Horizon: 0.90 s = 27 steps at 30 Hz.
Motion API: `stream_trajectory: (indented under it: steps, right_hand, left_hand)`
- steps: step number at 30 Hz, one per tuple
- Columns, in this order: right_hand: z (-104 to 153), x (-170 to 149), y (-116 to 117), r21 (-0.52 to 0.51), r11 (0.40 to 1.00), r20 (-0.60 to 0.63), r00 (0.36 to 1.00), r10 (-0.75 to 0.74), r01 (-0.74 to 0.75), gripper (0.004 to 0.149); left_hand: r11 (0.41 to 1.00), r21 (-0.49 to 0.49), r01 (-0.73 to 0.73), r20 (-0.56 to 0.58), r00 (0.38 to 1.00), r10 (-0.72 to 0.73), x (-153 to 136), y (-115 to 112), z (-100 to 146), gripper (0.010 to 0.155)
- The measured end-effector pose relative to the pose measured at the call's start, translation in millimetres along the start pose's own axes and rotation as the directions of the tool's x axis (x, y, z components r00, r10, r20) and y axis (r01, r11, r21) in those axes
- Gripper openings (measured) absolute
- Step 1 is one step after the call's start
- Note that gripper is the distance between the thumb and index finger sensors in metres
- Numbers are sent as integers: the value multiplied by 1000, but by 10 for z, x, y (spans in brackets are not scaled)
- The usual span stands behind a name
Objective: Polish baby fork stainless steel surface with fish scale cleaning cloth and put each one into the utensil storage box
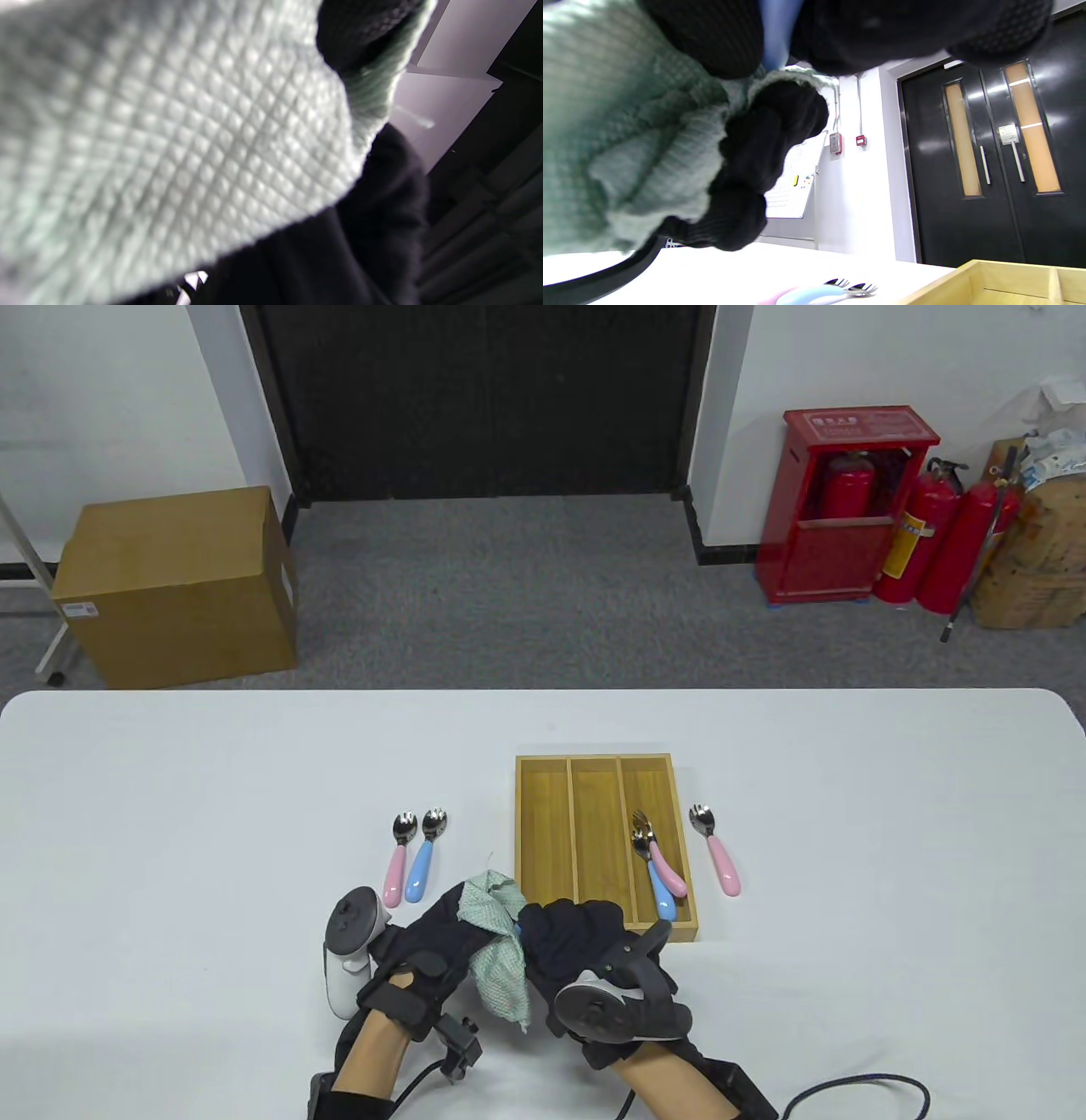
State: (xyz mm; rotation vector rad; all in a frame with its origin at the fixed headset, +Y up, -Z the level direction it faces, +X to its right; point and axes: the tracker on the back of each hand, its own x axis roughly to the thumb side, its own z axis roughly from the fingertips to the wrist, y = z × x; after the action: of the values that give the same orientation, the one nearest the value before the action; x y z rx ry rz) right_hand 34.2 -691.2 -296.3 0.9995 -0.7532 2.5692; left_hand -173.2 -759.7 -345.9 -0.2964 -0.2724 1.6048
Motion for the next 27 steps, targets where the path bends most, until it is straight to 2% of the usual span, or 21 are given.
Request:
stream_trajectory:
  steps: [4, 9, 18, 22, 27]
  right_hand:
    - [-12, -34, 18, 35, 998, -27, 999, -44, 45, 48]
    - [7, -61, 0, 73, 996, -102, 994, -34, 41, 50]
    - [44, -149, 23, 91, 976, -209, 962, -176, 198, 53]
    - [50, -181, 38, 52, 960, -227, 940, -256, 275, 51]
    - [58, -164, 31, 32, 963, -214, 943, -254, 266, 51]
  left_hand:
    - [991, 135, -5, 32, 999, 1, 0, -14, 11, 45]
    - [981, 188, 50, 73, 995, -65, 27, 4, 12, 46]
    - [960, 266, 86, 86, 990, -112, 19, 20, 56, 47]
    - [964, 264, -24, 112, 994, -6, -7, -68, 53, 47]
    - [953, 198, -229, 107, 972, 211, -142, -215, 35, 51]
